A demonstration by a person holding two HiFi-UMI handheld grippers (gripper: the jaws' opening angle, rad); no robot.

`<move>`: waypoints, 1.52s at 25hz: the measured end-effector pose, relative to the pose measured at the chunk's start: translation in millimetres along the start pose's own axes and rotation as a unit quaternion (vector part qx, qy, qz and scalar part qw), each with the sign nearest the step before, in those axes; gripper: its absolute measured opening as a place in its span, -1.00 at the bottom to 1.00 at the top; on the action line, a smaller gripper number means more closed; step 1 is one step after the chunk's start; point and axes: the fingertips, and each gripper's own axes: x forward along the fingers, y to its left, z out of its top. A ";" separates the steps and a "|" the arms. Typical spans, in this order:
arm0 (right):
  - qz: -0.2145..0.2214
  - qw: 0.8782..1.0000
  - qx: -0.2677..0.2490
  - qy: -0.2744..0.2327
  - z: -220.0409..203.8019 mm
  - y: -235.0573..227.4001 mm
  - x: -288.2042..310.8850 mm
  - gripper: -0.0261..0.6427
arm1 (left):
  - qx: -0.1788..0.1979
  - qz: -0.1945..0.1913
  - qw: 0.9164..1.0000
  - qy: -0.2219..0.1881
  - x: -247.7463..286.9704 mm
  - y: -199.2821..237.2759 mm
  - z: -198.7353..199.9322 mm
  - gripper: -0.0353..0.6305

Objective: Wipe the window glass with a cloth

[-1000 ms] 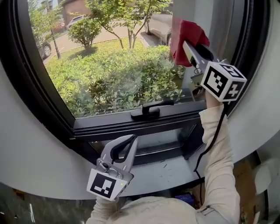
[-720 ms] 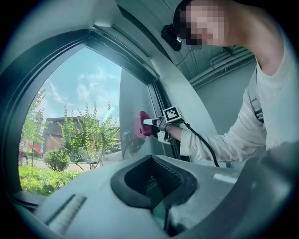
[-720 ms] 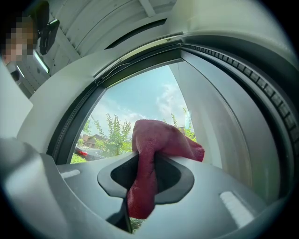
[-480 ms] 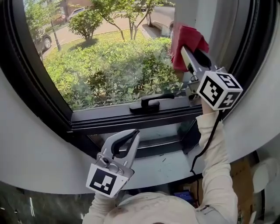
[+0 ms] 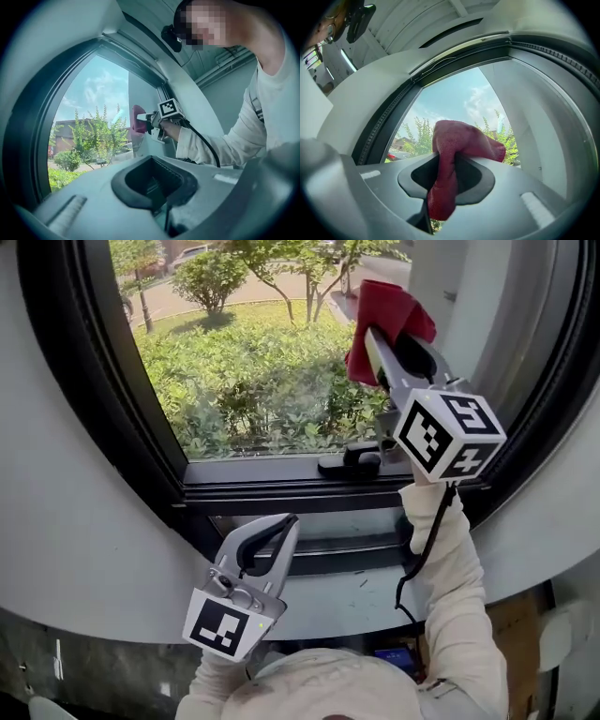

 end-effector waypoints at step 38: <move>0.130 0.991 -0.029 0.020 -26.6 191.1 79.3 -0.58 | -0.004 0.049 0.999 0.003 -72.7 53.1 1.0 -0.89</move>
